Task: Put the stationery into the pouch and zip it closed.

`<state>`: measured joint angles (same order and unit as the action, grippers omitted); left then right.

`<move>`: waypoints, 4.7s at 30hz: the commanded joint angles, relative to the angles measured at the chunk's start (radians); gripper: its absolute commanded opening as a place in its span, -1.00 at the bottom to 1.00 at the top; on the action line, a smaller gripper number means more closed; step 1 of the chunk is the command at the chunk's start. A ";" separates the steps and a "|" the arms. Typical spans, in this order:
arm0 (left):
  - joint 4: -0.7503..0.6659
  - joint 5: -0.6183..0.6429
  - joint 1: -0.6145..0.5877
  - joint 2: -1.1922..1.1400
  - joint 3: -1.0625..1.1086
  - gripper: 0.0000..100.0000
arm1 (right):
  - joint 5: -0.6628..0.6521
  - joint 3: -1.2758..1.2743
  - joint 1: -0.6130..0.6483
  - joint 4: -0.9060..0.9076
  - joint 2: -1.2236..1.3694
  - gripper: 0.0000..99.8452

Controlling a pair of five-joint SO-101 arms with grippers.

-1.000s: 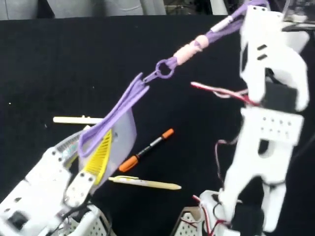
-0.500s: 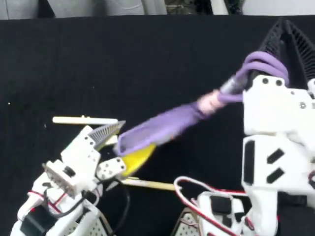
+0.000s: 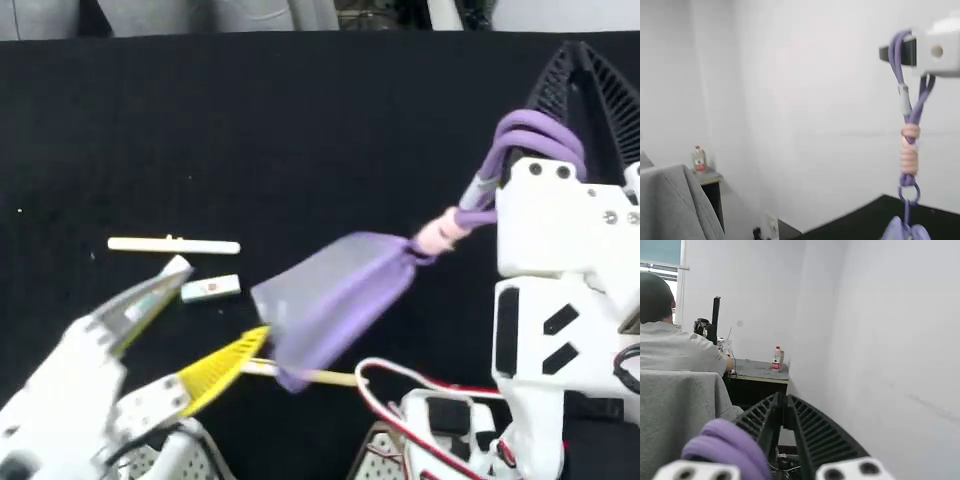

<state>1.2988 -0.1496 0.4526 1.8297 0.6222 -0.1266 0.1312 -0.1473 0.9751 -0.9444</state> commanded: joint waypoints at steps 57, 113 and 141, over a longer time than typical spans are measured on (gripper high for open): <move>-0.279 -0.769 -0.458 -2.234 -0.605 -0.93 | -0.003 0.018 0.003 -0.048 0.084 -0.98; -0.292 0.218 -0.455 -0.753 -0.662 -0.94 | -0.172 1.248 0.213 0.532 1.207 -0.98; -0.542 0.219 -0.447 -0.646 -0.383 -0.94 | -0.282 1.104 -0.164 0.281 0.590 -0.97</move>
<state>0.7756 0.0575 0.0015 1.1853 0.2371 -0.3736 1.3311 -0.2961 1.3096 -0.3445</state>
